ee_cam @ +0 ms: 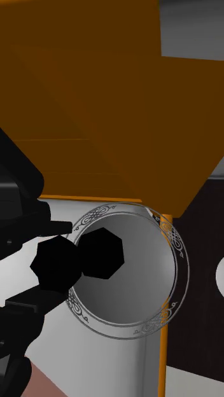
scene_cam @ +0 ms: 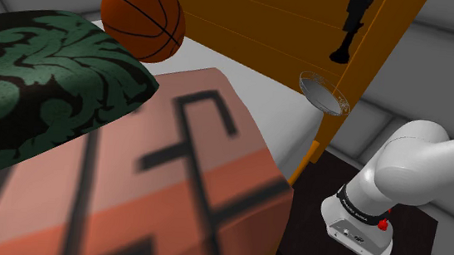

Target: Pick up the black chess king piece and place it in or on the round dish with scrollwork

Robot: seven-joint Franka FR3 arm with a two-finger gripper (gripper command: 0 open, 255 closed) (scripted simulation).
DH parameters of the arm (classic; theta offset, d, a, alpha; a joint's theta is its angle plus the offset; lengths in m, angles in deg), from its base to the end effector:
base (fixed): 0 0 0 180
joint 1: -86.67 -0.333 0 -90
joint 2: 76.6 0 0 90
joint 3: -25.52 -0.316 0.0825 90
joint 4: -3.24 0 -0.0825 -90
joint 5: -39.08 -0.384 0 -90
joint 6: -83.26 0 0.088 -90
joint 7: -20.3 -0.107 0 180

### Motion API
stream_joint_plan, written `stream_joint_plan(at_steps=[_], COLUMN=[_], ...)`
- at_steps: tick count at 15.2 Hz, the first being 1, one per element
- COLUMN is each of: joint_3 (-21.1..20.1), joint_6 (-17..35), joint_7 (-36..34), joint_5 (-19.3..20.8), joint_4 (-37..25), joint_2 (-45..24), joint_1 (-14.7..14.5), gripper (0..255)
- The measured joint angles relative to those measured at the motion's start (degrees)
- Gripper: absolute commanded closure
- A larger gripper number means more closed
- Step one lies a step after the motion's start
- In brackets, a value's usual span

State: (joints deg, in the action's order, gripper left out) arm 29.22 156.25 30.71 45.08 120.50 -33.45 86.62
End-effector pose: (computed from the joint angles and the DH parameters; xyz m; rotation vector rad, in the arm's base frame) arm 0.2752 -0.0422 0.6952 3.0834 0.1640 -0.0424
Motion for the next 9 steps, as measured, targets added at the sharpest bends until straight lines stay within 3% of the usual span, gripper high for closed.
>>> stream_joint_plan(at_steps=[9], joint_3=[0.1], joint_6=[6.1], joint_7=[-0.3], joint_5=[0.1], joint_4=[9.2], joint_2=[3.5], joint_1=[0.3], gripper=[255])
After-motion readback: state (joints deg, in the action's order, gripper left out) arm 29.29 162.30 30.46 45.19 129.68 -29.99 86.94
